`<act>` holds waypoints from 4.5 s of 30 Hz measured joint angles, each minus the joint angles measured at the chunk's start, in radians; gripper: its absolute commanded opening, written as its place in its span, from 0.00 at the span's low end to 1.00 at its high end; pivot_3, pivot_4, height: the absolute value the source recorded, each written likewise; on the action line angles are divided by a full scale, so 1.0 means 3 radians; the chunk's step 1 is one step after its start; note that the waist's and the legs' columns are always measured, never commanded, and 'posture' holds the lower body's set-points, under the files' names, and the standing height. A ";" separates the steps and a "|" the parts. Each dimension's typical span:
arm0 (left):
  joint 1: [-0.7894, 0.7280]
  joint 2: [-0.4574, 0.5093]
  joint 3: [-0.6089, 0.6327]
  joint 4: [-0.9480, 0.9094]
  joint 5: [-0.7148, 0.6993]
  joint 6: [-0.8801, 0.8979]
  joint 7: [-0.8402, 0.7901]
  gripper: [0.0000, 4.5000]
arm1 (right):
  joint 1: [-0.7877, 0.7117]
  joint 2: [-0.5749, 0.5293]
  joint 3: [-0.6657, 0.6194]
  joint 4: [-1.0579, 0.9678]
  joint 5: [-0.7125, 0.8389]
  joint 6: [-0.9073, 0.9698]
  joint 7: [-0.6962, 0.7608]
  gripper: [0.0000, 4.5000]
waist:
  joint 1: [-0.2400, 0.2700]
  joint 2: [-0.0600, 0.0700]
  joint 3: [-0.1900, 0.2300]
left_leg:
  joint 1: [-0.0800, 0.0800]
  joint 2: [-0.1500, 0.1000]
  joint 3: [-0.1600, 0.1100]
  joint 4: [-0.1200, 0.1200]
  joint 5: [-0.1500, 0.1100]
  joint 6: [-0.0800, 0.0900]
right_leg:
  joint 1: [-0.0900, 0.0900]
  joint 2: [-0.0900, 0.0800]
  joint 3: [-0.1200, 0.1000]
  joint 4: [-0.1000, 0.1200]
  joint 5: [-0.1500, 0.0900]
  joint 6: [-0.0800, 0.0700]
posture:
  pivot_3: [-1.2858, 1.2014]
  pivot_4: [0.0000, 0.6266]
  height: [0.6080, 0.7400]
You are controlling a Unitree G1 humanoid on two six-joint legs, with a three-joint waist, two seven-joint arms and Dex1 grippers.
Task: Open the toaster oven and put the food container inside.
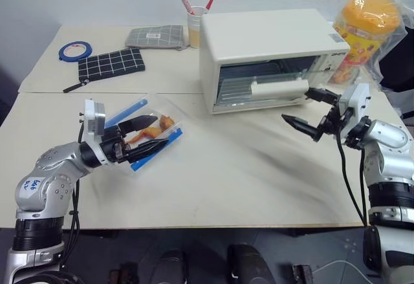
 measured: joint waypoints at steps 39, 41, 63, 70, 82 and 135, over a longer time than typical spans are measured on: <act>-0.1798 -0.1599 -0.1363 0.2279 0.1982 -0.1891 -0.0186 0.01 | 0.2180 -0.0128 -0.0472 -0.1451 -0.0129 -0.0171 -0.0698 1.00 | 0.0203 0.0000 0.0004 | -0.0006 -0.0026 0.0012 0.0014 -0.0001 0.0003 | 0.0007 -0.0001 -0.0007 -0.0019 0.0001 0.0001 | 0.52 0.24 1.00; -0.1748 -0.1610 -0.1375 0.2270 0.2017 -0.1877 -0.0168 0.01 | 0.2364 -0.0127 -0.0577 -0.1564 -0.0103 -0.0132 -0.0762 1.00 | 0.0203 0.0000 0.0004 | -0.0006 -0.0026 0.0009 0.0014 -0.0001 0.0004 | 0.0007 -0.0001 -0.0006 -0.0020 0.0003 0.0004 | 0.52 0.24 1.00; -0.1184 -0.1033 -0.0863 0.0581 0.1212 -0.0901 -0.0300 0.63 | 0.2595 -0.0072 -0.0780 -0.2445 0.0525 0.0571 -0.0912 1.00 | 0.0130 0.0008 0.0001 | 0.0003 -0.0002 0.0001 0.0012 -0.0002 0.0007 | 0.0011 0.0002 0.0005 -0.0022 0.0009 0.0003 | 0.52 0.24 1.00; -0.0172 0.0109 0.0395 0.0319 0.0798 -0.0495 -0.0283 1.00 | 0.2035 -0.0095 -0.0200 -0.2515 0.0557 0.0721 -0.0737 1.00 | 0.0056 0.0010 0.0002 | 0.0001 0.0005 -0.0003 0.0004 -0.0003 0.0004 | 0.0008 0.0003 0.0002 -0.0021 0.0009 0.0002 | 0.52 0.24 1.00; 0.1525 0.0649 0.2144 0.0890 0.0793 -0.0573 -0.0186 1.00 | 0.1838 0.0165 0.0387 -0.2627 0.0477 0.0561 -0.0619 1.00 | 0.0105 0.0000 0.0002 | -0.0002 0.0000 -0.0010 0.0005 -0.0018 0.0008 | 0.0008 -0.0036 0.0003 -0.0034 0.0007 -0.0002 | 0.52 0.24 1.00; -0.0604 0.0206 0.1008 -0.0242 -0.0556 0.3686 0.3826 0.10 | 0.1912 0.0137 0.0388 -0.2575 0.0315 0.0465 -0.0655 1.00 | 0.0038 -0.0007 0.0000 | 0.0002 0.0010 -0.0003 0.0002 -0.0012 -0.0013 | 0.0003 0.0007 0.0026 -0.0017 0.0005 -0.0010 | 0.52 0.24 1.00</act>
